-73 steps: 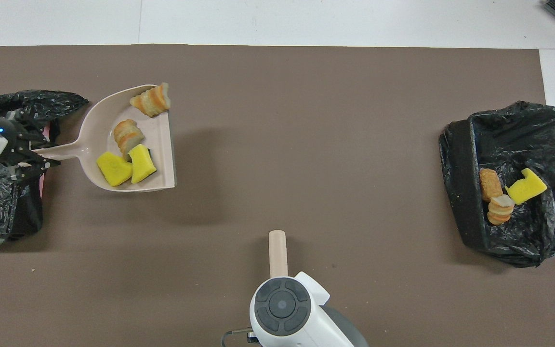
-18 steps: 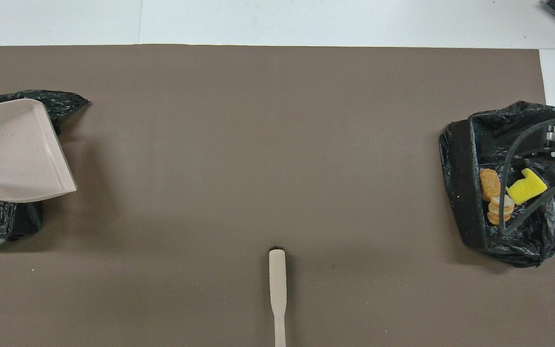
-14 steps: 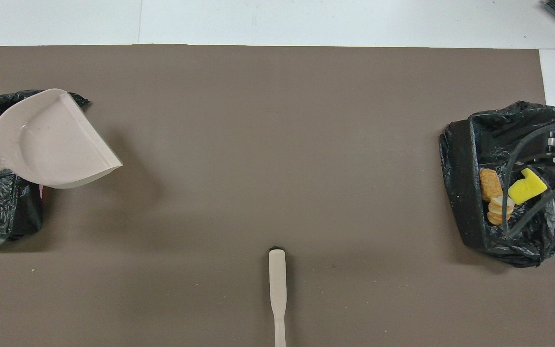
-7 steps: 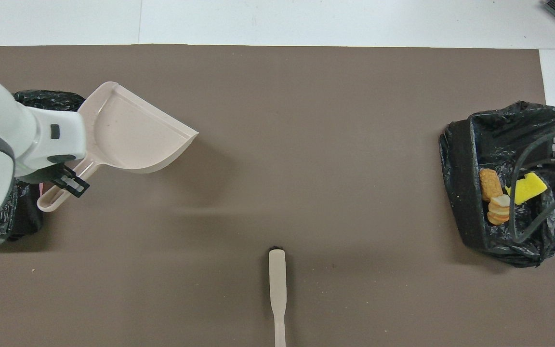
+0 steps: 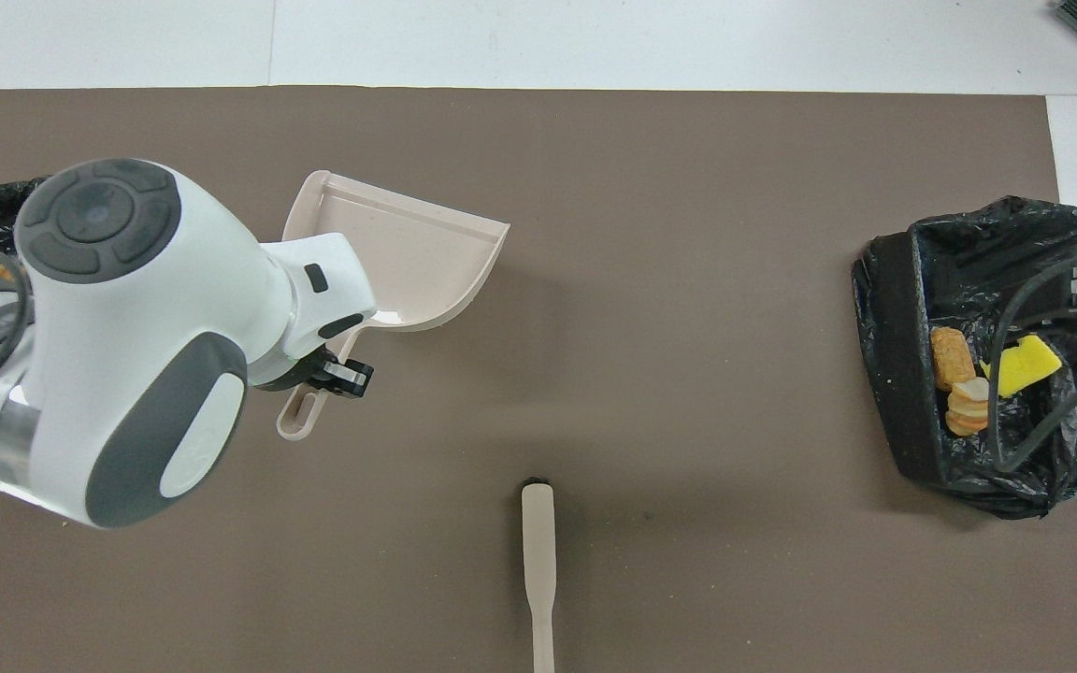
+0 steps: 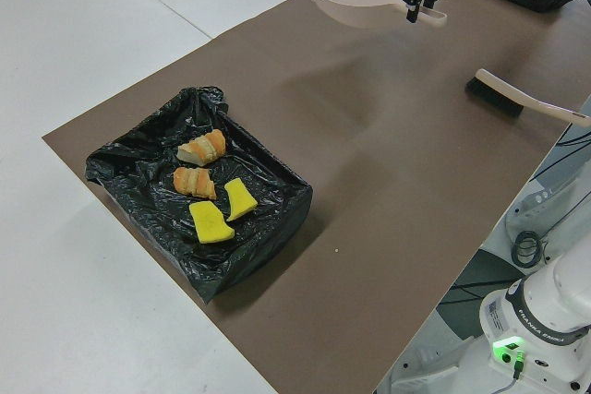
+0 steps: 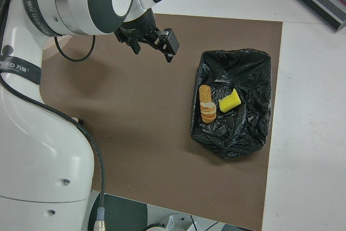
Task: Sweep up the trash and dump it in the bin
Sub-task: 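Bring the dustpan back to the mat center with the left gripper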
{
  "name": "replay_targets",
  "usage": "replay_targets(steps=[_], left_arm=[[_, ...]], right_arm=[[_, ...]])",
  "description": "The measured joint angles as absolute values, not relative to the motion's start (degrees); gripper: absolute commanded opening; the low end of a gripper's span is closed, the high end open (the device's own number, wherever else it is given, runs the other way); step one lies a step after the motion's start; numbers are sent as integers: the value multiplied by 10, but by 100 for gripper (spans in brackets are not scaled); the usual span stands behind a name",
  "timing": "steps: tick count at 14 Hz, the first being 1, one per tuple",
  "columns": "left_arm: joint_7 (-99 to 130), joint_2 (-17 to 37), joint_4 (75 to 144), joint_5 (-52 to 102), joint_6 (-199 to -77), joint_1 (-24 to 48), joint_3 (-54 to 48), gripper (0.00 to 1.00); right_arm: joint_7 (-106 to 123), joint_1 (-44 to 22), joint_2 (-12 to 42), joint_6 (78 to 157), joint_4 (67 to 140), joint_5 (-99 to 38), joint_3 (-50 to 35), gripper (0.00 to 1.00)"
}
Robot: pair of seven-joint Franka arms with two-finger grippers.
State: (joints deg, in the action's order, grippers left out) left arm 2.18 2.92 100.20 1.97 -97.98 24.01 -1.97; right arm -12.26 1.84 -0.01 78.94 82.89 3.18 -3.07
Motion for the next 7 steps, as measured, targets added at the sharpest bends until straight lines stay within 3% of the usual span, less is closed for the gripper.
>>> replay_targets(steps=[7], left_arm=[[143, 129, 1009, 25, -1125, 318, -19, 0]], right_arm=[[-123, 19, 0, 789, 829, 32, -30, 100]])
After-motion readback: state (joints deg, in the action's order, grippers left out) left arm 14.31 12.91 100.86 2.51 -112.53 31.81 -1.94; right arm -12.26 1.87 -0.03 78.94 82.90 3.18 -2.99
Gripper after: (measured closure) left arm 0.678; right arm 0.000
